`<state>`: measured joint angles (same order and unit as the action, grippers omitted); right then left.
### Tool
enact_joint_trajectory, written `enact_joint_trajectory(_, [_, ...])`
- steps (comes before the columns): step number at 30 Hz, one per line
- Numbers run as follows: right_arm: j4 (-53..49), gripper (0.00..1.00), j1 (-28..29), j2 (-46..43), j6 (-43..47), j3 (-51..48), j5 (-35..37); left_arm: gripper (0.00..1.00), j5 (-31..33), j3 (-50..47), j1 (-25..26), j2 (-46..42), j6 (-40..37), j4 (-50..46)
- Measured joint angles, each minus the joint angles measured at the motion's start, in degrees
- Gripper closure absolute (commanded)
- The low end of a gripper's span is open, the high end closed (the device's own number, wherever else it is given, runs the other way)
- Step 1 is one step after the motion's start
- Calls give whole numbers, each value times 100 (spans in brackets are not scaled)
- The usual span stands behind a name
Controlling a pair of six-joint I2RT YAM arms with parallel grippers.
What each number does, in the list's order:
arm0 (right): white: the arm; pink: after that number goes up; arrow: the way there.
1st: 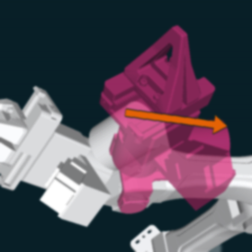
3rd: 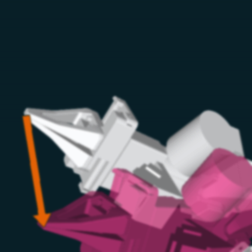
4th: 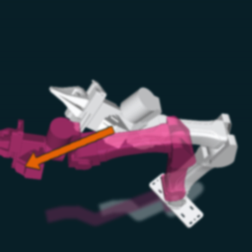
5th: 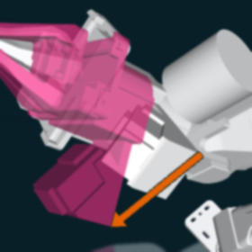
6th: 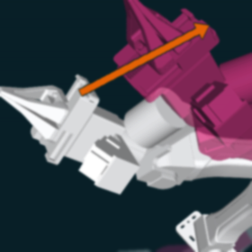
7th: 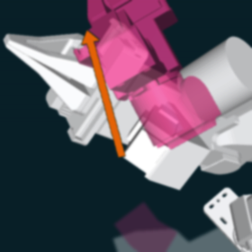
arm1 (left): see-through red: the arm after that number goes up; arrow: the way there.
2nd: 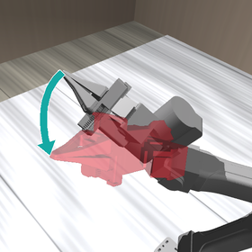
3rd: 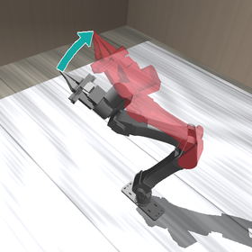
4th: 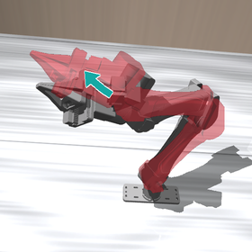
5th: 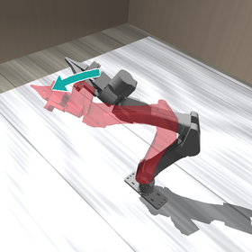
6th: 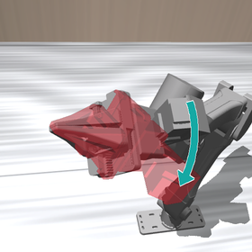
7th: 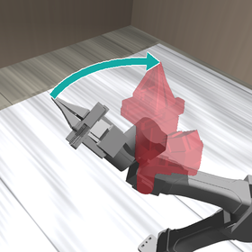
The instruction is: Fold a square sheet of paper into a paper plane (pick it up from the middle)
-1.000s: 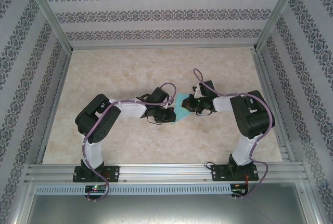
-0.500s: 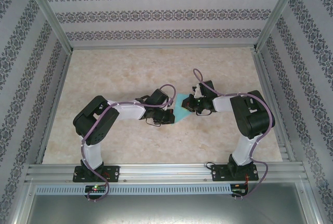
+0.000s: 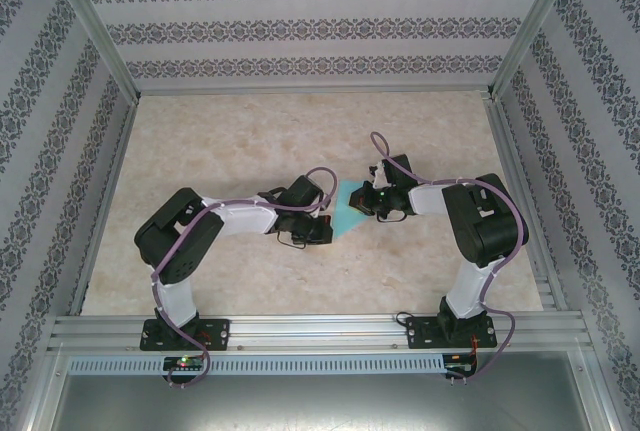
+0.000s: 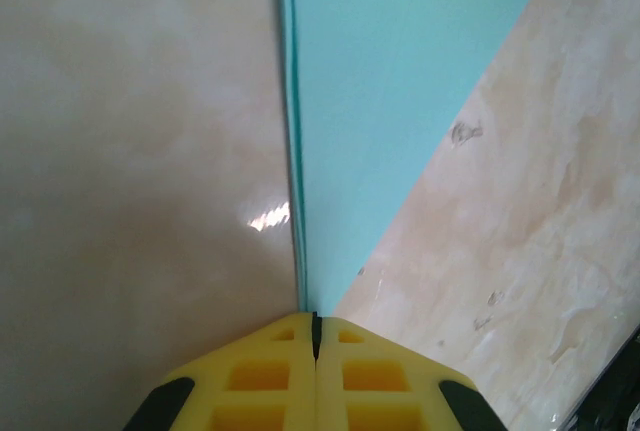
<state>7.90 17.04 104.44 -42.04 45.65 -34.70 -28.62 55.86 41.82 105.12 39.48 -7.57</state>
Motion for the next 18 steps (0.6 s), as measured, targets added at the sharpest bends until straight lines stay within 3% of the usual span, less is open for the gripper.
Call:
enact_joint_trajectory(11, [-61, 100, 0, 9, 0, 35, 0, 100, 369, 70, 94, -577, -197, -457])
enact_joint_trajectory(18, [-63, 100, 0, 9, 2, 37, -2, 100, 452, 713, 92, -26, -195, -310])
